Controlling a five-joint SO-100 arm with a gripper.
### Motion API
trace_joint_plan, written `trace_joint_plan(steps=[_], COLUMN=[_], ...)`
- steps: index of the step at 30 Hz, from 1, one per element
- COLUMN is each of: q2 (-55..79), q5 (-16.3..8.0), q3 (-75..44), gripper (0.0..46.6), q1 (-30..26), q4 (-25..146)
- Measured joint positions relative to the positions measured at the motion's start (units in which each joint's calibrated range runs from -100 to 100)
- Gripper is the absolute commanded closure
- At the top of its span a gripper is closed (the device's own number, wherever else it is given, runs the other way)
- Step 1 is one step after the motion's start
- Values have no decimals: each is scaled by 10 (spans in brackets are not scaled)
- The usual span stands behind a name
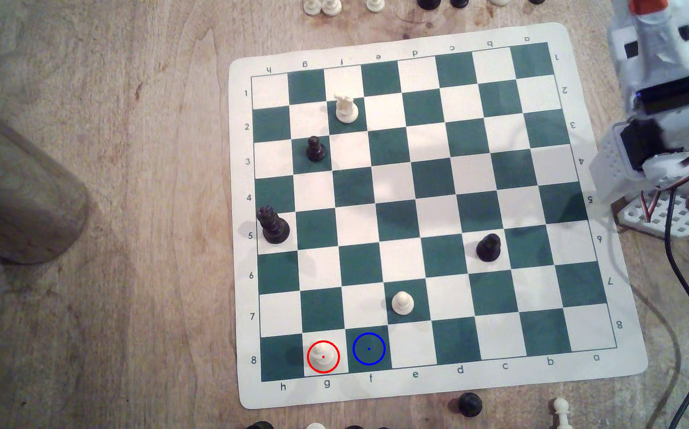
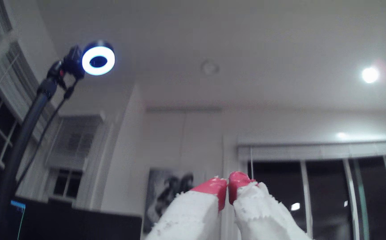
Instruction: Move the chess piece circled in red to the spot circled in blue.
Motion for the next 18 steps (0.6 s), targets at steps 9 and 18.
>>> trace_joint_plan(steps=[9,18], q2=[145,321], q5=[0,-10], q3=[-167,-380], gripper=[464,399], q1=[-7,-53], q4=[308,600])
